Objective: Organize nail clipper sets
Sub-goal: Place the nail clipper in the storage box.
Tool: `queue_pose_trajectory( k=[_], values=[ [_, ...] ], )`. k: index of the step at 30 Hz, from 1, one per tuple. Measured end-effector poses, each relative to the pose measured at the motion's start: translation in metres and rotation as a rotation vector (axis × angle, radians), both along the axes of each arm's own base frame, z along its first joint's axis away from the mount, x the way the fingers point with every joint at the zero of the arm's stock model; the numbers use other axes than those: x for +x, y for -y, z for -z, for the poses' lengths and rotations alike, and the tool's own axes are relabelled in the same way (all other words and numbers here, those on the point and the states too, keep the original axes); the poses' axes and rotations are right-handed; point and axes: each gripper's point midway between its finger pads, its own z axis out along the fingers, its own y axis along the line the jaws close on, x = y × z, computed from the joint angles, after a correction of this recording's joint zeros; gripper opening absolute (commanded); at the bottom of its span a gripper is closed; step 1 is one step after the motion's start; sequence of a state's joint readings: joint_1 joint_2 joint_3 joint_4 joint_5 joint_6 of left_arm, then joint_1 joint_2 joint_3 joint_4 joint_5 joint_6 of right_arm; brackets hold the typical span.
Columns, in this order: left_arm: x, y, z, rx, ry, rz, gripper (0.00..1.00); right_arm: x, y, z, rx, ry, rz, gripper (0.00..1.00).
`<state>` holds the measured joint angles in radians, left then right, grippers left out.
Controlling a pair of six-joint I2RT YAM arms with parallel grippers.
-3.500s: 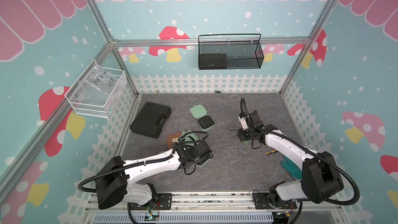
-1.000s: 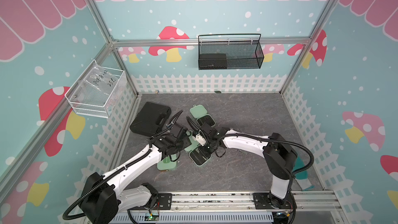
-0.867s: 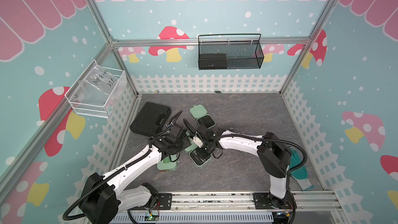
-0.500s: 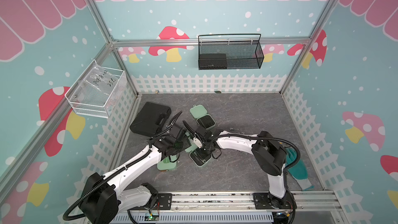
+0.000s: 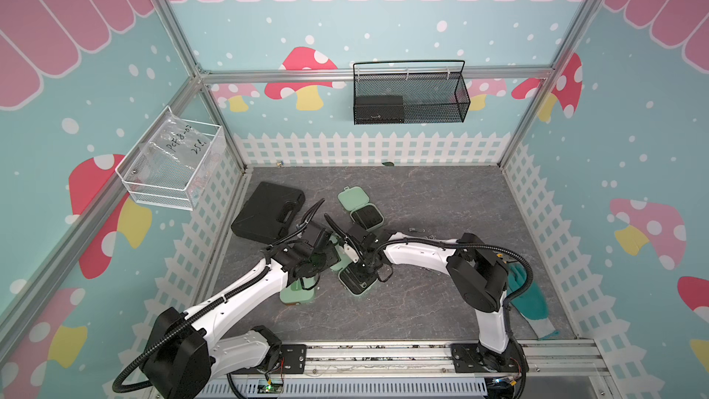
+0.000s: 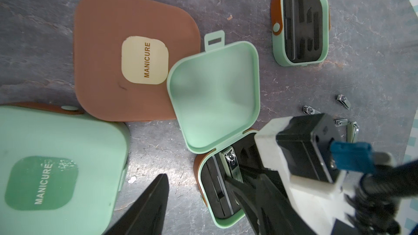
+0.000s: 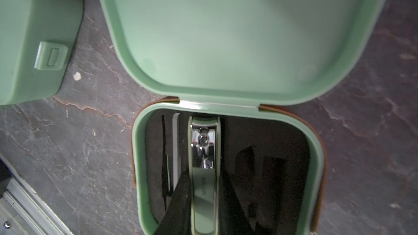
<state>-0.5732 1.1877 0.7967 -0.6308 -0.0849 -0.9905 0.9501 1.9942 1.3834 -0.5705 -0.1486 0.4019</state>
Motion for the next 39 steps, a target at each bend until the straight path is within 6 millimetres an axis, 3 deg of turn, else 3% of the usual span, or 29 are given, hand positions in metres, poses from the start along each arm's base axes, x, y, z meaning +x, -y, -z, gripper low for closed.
queue_pose_trajectory(
  k=[31, 39],
  values=[
    [-0.003, 0.003, 0.007, -0.002, -0.031, 0.018, 0.65, 0.001, 0.006, 0.019, -0.104, 0.036, 0.016, 0.00],
    [-0.004, 0.004, 0.012, 0.001, -0.048, 0.029, 0.69, 0.001, 0.005, 0.016, -0.098, 0.044, 0.018, 0.19]
  ],
)
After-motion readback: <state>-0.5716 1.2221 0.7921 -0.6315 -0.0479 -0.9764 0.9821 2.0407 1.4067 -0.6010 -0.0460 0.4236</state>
